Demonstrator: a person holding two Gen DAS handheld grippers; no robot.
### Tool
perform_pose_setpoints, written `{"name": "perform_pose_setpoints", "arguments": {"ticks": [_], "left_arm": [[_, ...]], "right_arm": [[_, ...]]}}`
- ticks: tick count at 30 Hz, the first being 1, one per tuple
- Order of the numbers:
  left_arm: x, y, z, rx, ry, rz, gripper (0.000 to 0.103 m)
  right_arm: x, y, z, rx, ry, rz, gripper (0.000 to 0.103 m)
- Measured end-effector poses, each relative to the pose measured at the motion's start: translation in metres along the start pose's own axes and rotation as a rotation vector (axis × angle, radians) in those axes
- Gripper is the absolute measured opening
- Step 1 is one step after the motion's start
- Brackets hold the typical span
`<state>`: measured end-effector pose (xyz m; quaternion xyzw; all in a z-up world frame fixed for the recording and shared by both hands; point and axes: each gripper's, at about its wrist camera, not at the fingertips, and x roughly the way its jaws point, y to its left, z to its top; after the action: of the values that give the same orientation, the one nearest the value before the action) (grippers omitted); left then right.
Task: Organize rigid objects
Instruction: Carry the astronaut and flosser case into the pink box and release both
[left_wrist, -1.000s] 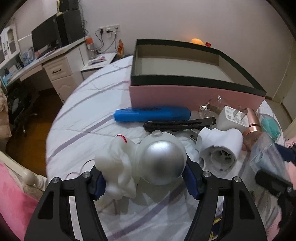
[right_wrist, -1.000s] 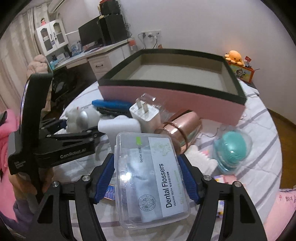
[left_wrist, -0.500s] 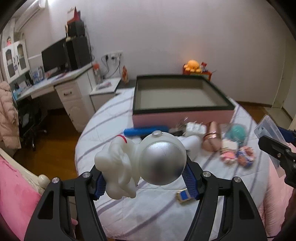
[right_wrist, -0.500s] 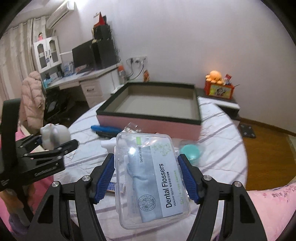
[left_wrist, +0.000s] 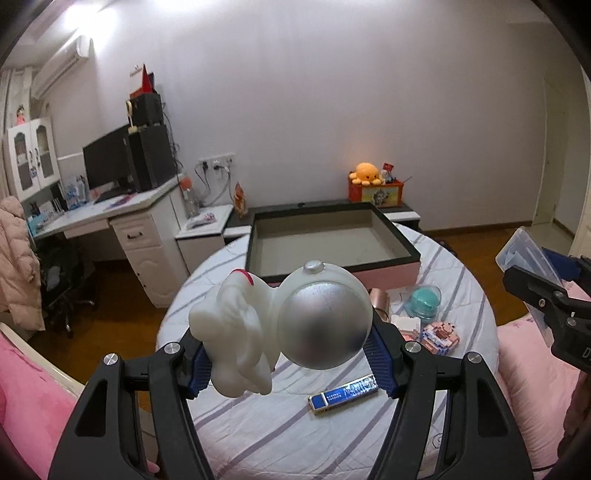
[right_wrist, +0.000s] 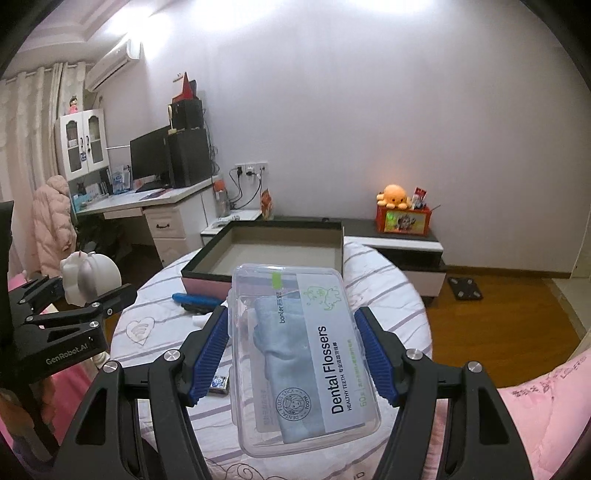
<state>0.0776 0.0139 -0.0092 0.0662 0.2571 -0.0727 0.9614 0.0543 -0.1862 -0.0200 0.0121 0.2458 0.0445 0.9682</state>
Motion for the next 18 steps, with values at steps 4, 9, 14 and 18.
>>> {"name": "perform_pose_setpoints", "arguments": {"ticks": [4,9,14,18], "left_arm": [[-0.002,0.003,0.004,-0.018,-0.014,-0.002,0.070],[0.002,0.007,0.006,-0.017,-0.020,0.013,0.070],[0.013,0.007,0.012,-0.009,-0.010,0.017,0.070],[0.029,0.007,0.019,-0.003,-0.001,0.012,0.070]], "right_arm": [[-0.003,0.002,0.003,-0.011,-0.022,0.006,0.070],[-0.003,0.001,0.002,-0.024,-0.038,0.020,0.070],[0.004,-0.001,0.004,-0.019,-0.028,0.020,0.070],[0.012,-0.003,0.005,-0.015,-0.028,0.020,0.070]]}}
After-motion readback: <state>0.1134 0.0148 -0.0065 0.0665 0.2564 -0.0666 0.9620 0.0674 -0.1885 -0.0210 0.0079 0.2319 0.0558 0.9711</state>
